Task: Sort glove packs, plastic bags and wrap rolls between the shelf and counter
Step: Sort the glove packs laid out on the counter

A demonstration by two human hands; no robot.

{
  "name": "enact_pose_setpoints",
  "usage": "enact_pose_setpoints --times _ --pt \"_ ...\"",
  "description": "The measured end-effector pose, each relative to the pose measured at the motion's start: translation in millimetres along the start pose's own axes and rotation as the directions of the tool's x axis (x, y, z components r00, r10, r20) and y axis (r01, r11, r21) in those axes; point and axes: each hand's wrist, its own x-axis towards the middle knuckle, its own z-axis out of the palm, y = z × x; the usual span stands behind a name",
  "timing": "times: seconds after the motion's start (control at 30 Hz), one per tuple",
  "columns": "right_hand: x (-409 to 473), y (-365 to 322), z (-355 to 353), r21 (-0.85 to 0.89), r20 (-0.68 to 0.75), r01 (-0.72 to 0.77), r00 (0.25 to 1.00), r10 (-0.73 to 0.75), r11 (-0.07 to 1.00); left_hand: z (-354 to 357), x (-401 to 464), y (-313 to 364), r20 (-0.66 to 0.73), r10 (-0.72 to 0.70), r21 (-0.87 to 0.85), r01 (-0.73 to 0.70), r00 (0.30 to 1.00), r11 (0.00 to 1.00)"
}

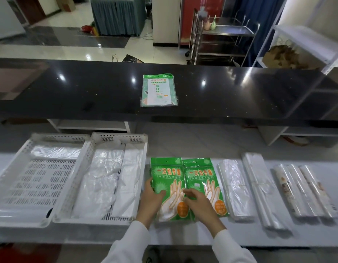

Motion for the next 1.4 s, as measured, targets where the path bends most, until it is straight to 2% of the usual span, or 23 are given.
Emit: enact_pose_setpoints --times 0.1,0.3,0.5,0.6,0.73,0.87,1.0,1.23,1.33,1.4 --pt "2 0 -1 -0.005 0.005 -0.018 1.0 0.018 1.0 2 3 2 0.024 -0.06 -0.153 0.063 0.998 0.986" --pt "3 -2 -3 0.015 0.026 -0.061 0.998 0.06 0.998 6 5 5 0.137 -0.116 -0.038 0.123 0.984 0.992" --pt "4 -7 -6 0.046 0.019 -0.086 0.996 0.085 0.995 11 2 9 0.16 -0.138 -0.1 0.156 0.977 0.983" --pt "4 -13 -5 0.095 0.04 -0.076 0.997 0.072 0.993 10 3 13 0.163 -0.09 -0.081 0.104 0.983 0.991" --pt "6 -26 -2 0.245 0.059 -0.089 0.995 0.077 0.966 8 3 29 0.169 0.017 -0.078 -0.003 0.986 0.997" --pt "9 -37 1 0.413 0.06 -0.116 0.993 0.1 0.903 3 -2 46 0.252 0.07 -0.185 -0.023 0.965 0.982" --pt "11 -44 2 0.547 0.105 -0.172 0.985 0.137 0.819 3 -6 47 0.379 0.072 -0.221 0.015 0.922 0.975" --pt "17 -43 -5 0.718 0.203 -0.258 0.966 0.16 0.646 6 0 38 0.348 0.098 -0.204 -0.026 0.932 0.979" --pt "14 -46 -8 0.715 0.203 -0.262 0.965 0.166 0.648 7 3 38 0.34 0.108 -0.182 -0.048 0.934 0.982" --pt "16 -47 -9 0.696 0.153 -0.236 0.972 0.18 0.679 8 5 38 0.317 0.117 -0.172 -0.065 0.941 0.983"
